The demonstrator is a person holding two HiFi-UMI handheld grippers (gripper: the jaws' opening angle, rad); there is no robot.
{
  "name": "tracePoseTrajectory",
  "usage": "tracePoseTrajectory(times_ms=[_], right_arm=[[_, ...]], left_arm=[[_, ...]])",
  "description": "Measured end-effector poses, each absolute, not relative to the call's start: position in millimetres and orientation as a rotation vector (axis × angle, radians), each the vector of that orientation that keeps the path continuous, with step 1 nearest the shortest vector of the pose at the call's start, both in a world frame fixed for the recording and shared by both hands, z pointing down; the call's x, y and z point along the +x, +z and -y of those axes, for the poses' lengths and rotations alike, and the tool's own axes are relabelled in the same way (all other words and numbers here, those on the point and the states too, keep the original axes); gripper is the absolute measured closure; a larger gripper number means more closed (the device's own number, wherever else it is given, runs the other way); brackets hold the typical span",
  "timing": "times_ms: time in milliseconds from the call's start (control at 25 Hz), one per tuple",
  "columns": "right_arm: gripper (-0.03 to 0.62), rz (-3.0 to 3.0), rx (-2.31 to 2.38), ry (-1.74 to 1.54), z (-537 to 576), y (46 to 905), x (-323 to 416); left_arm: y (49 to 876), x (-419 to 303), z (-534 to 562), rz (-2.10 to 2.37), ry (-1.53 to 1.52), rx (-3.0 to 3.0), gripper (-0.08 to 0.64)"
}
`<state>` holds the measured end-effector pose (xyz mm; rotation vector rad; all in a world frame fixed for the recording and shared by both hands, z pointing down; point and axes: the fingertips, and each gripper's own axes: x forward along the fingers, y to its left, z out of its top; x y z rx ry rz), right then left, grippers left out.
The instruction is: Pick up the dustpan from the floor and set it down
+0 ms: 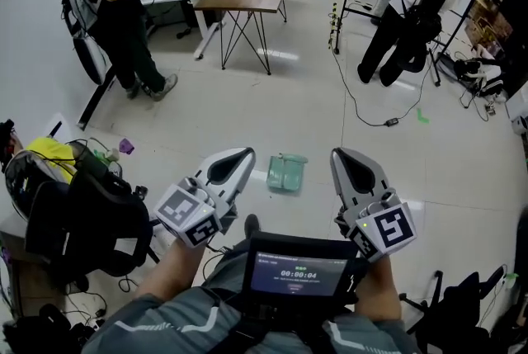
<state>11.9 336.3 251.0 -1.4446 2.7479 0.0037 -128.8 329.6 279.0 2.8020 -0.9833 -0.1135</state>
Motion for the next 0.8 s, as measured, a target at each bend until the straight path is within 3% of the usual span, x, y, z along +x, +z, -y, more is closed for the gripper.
tracePoseTrajectory(times_ms=[400,800], right_arm=[[0.575,-2.695,-1.553,-0.002,-164.9,252.7,-49.9],[0.575,-2.701,-1.547,-0.031,-84.0,261.5,-49.6]], left_arm=[[290.8,-196.3,-152.1,0.836,-0.139,2.830,0.543],[307.7,-193.9,-66.2,0.810,-0.121,2.792,0.543]])
